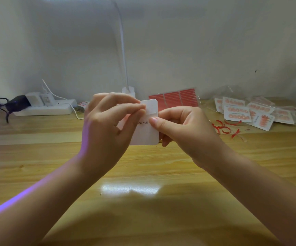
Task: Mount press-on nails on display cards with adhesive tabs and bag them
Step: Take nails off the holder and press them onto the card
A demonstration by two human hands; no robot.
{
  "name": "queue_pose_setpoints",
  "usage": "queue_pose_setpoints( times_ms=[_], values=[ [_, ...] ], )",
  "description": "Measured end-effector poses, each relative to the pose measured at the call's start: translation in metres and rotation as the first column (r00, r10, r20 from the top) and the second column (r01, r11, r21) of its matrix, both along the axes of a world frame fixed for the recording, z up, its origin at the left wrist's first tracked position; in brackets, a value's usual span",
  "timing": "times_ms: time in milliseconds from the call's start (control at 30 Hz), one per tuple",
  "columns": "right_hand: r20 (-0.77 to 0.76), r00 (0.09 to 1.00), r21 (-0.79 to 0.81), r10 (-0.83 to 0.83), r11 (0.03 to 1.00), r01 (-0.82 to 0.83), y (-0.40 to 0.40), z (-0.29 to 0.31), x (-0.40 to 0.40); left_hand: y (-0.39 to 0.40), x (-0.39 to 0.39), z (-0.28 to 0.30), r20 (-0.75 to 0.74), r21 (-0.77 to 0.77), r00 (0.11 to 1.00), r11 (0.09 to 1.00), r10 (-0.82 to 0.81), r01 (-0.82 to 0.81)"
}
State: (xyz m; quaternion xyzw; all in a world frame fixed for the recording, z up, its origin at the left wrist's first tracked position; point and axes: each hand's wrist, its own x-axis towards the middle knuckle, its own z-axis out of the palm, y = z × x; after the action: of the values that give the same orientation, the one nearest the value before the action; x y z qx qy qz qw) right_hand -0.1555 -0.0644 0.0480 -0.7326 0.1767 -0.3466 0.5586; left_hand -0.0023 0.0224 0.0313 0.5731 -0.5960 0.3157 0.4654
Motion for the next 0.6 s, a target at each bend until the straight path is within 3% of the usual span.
queue_pose_setpoints(
  times_ms=[300, 600],
  values=[
    [0.016, 0.999, 0.013, 0.029, 0.999, -0.029, -0.0018, 0.0001, -0.0005, -0.0027, 0.0012, -0.0052, 0.027, -0.014, 1.000, 1.000, -0.014, 0.015],
    [0.021, 0.998, -0.004, 0.058, 0.998, -0.058, -0.0036, -0.0010, -0.0007, -0.0017, -0.0022, -0.0042, -0.062, 0.004, 0.997, 0.999, -0.040, 0.040]
  ],
)
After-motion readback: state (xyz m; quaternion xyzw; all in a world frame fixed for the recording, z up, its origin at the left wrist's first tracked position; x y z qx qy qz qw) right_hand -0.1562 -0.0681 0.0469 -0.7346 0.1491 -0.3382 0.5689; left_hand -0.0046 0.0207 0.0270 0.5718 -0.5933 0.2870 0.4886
